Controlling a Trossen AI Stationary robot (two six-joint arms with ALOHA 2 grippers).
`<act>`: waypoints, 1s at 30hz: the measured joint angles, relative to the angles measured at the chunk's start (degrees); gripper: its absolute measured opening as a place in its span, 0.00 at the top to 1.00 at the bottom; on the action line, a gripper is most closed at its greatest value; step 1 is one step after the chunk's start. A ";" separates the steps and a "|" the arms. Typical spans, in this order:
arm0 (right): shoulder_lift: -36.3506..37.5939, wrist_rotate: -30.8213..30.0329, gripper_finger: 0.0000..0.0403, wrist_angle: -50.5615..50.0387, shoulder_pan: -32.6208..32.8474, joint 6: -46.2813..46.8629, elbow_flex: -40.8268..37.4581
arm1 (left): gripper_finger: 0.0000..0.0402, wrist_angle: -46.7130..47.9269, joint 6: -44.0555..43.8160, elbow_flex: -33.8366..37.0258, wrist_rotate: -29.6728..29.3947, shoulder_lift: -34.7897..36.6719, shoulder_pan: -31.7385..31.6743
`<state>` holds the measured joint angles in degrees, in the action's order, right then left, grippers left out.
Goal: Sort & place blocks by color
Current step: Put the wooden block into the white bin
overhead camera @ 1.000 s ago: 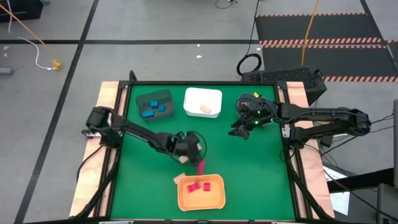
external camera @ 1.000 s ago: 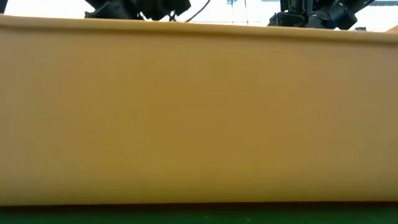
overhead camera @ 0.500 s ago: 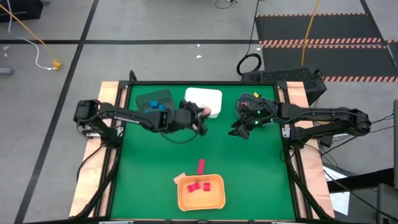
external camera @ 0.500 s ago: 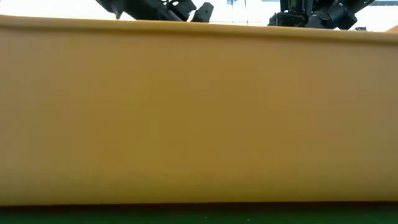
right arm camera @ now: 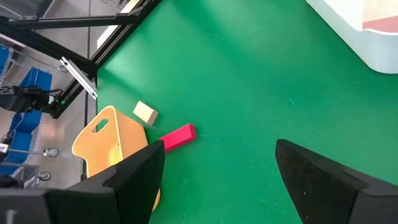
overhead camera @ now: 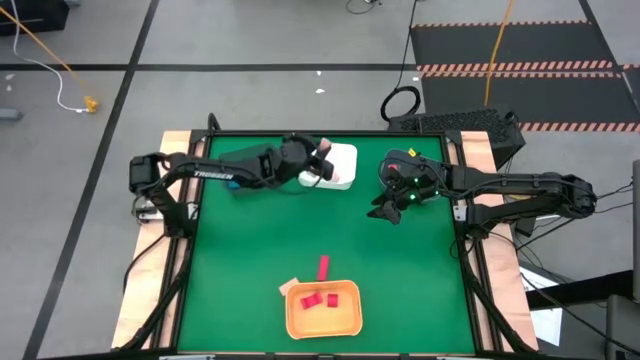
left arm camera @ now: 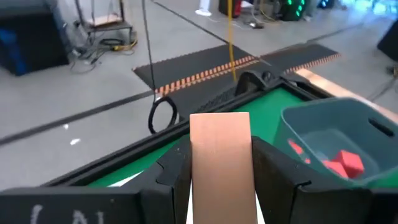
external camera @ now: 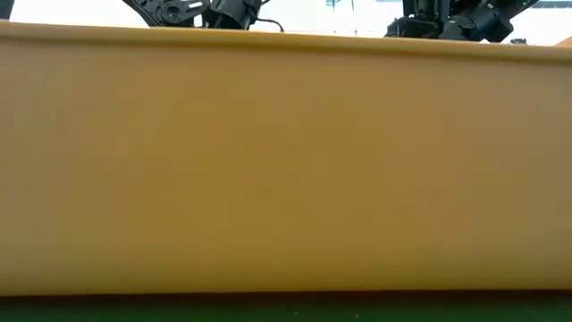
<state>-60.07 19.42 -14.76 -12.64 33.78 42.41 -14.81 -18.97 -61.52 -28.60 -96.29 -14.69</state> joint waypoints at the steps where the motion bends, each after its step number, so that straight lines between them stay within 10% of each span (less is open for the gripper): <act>1: 0.00 0.00 0.27 0.01 0.00 0.02 0.00 | 0.67 -0.15 -1.24 0.00 0.00 -0.38 -0.46; 20: 0.00 -0.01 0.27 -0.02 0.00 0.01 0.00 | 0.54 4.40 -12.92 -0.04 2.45 -4.04 -2.92; 30: 0.00 0.00 0.27 -0.02 0.00 0.01 0.00 | 0.59 4.27 -19.78 -0.04 18.96 -0.95 2.38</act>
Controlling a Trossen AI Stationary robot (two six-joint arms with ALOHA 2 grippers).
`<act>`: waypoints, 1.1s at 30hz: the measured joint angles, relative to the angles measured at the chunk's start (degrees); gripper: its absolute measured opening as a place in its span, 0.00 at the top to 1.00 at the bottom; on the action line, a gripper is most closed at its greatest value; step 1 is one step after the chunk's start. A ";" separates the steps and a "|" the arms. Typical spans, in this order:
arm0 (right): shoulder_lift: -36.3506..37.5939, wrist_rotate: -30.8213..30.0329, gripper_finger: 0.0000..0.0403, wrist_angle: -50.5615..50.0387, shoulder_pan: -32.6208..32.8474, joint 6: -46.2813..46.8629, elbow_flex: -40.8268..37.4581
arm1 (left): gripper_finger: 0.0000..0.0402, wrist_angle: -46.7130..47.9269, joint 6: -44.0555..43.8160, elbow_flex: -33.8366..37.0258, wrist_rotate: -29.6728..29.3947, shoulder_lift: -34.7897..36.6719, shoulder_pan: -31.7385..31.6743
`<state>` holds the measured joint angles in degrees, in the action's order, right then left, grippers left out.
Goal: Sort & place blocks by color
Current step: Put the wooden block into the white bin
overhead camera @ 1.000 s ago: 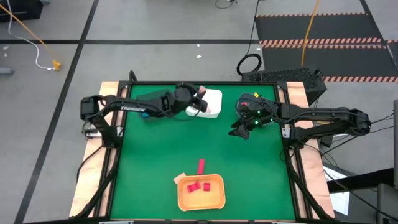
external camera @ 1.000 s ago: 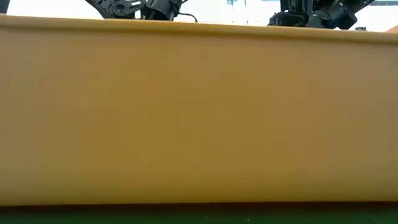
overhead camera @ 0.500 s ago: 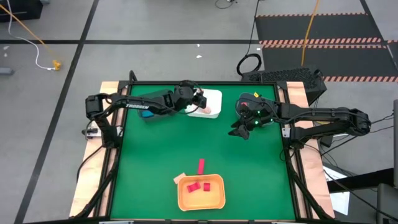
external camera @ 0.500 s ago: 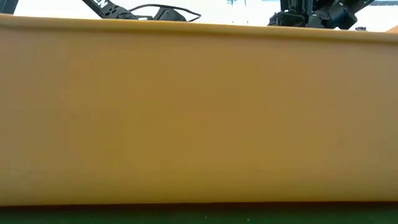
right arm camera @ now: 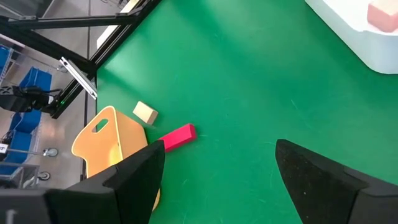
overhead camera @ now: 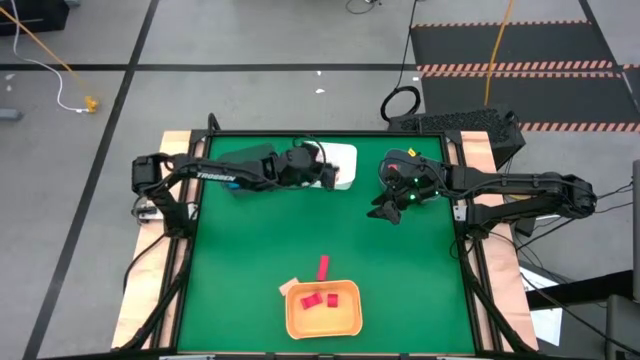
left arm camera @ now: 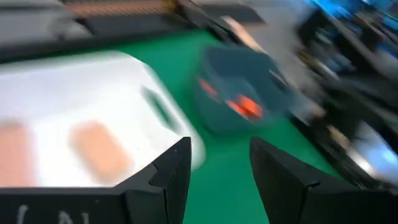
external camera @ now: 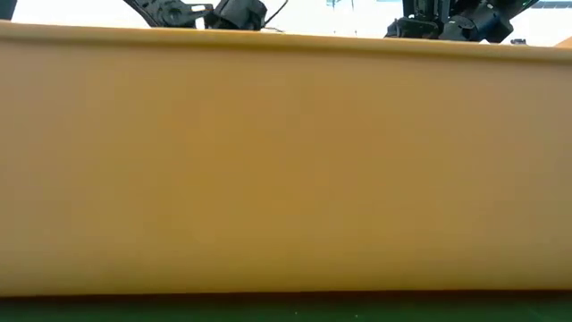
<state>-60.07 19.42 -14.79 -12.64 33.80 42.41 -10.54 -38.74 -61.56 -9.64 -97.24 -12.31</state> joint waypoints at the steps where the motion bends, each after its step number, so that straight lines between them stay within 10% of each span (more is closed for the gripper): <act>1: 0.00 -0.01 0.27 0.00 0.00 -0.01 0.00 | 0.59 0.05 0.00 0.00 2.19 0.33 1.12; 12: 0.00 0.00 0.27 -0.01 0.00 0.00 0.00 | 0.59 15.14 4.69 -0.02 10.93 0.66 15.81; 21: 0.00 -0.01 0.27 -0.02 0.00 -0.02 0.00 | 0.59 32.60 -9.82 -0.02 10.62 1.88 25.15; 33: 0.00 0.00 0.27 -0.04 0.00 -0.02 0.00 | 0.45 46.87 -30.62 0.00 -3.79 5.29 43.08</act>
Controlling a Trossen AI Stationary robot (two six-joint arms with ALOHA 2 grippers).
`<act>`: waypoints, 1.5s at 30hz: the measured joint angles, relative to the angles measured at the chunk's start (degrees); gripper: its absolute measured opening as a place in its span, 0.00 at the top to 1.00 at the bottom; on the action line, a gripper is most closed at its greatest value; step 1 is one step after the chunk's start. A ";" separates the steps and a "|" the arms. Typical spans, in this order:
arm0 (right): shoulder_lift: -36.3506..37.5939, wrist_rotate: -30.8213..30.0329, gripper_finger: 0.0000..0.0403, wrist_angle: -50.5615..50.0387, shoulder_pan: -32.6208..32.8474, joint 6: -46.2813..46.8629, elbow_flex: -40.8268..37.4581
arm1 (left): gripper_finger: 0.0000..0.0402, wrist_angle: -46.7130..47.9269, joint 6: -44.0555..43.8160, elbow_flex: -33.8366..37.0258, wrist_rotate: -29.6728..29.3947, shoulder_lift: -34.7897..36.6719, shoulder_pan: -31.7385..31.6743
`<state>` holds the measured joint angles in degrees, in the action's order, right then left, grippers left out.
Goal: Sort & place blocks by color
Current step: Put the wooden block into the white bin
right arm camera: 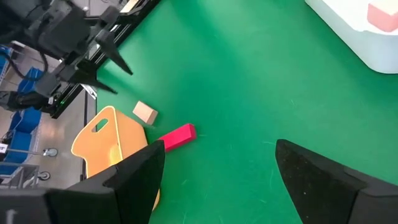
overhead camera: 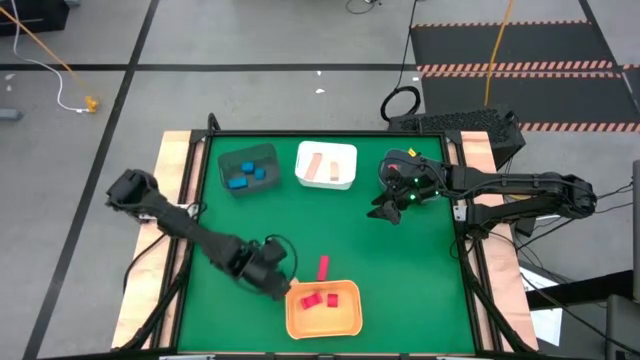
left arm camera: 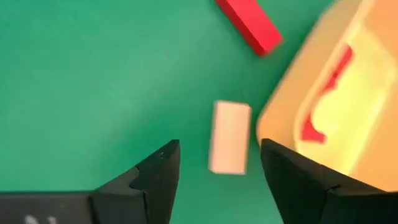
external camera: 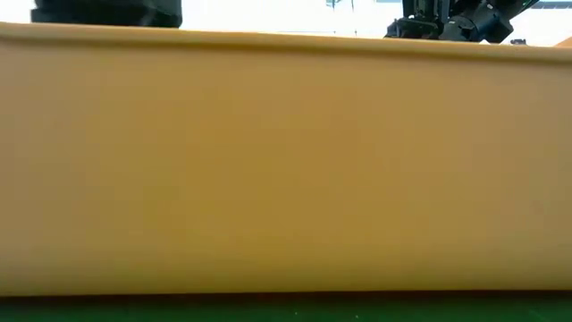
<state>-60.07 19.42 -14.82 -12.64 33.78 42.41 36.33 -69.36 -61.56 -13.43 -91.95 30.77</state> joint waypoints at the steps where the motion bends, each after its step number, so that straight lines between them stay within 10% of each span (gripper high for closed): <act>1: 0.00 -0.02 0.27 0.01 0.00 0.01 0.00 | 0.42 -0.29 -0.92 -0.05 -0.70 -0.44 1.13; 13: 0.01 0.00 0.27 0.04 0.00 0.01 0.00 | 0.34 0.54 -1.22 0.80 -9.49 -6.05 10.33; 36: 0.02 0.00 0.27 0.09 0.00 0.01 0.02 | 0.34 -11.71 1.74 0.67 -15.78 -16.98 9.08; 45: 0.02 0.00 0.27 0.04 0.00 0.01 0.02 | 0.58 -9.10 1.75 0.58 -14.44 -17.00 8.65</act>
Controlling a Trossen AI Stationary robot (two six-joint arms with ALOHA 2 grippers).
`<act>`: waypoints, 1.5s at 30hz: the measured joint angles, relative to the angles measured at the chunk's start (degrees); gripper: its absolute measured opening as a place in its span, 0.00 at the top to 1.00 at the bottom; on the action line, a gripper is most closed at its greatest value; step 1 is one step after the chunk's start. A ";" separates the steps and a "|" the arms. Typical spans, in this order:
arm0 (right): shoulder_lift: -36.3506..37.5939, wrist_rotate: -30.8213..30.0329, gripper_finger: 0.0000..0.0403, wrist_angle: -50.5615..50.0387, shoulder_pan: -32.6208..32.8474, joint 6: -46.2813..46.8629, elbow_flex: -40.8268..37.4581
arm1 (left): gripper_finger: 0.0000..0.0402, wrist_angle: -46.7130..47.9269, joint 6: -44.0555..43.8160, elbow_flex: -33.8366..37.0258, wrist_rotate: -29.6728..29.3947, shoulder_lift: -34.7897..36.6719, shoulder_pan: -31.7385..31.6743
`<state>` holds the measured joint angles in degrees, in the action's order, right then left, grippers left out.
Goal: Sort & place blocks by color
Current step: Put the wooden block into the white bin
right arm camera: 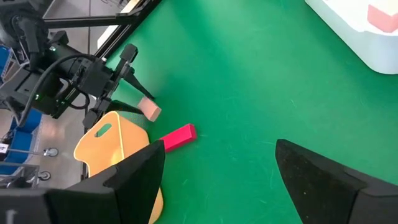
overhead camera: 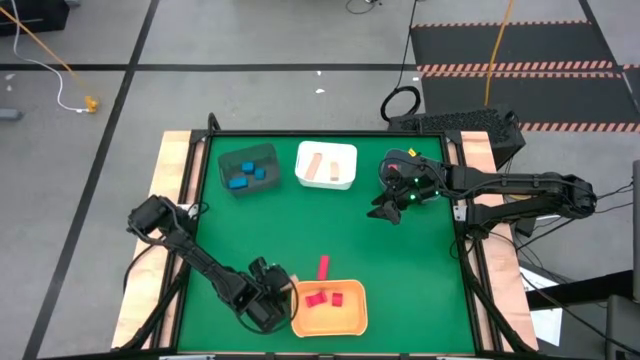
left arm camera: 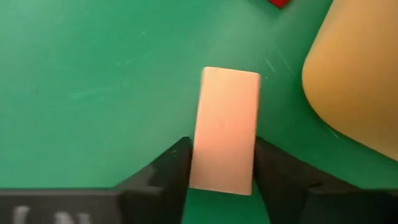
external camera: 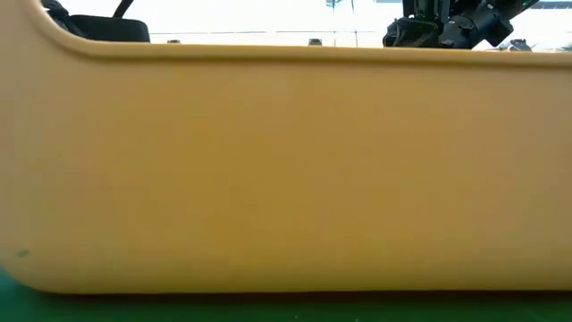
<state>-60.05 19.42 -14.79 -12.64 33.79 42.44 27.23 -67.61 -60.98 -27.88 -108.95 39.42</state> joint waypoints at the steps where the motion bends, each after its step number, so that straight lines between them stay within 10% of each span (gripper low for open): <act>1: 0.00 0.00 0.27 0.00 0.00 0.00 0.00 | 0.63 0.00 -0.05 0.01 0.01 0.02 -0.10; 13: 0.00 0.00 0.27 0.00 0.00 0.00 0.00 | 0.68 5.17 1.43 0.40 1.77 4.65 -1.46; 23: 0.00 0.00 0.27 -0.02 0.00 0.01 0.00 | 0.68 5.71 14.09 0.23 -8.75 15.87 -8.33; 38: -0.21 -2.38 0.27 2.71 0.02 0.98 -0.02 | 0.68 -27.66 46.71 0.16 -7.34 21.48 -22.29; 45: -0.52 -11.86 0.27 17.58 -0.02 18.92 -0.04 | 0.68 -33.77 51.10 0.16 -6.60 21.20 -27.38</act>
<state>-60.58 7.56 2.80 -12.67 52.71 42.39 -6.54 -16.51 -60.82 -34.48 -87.74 12.04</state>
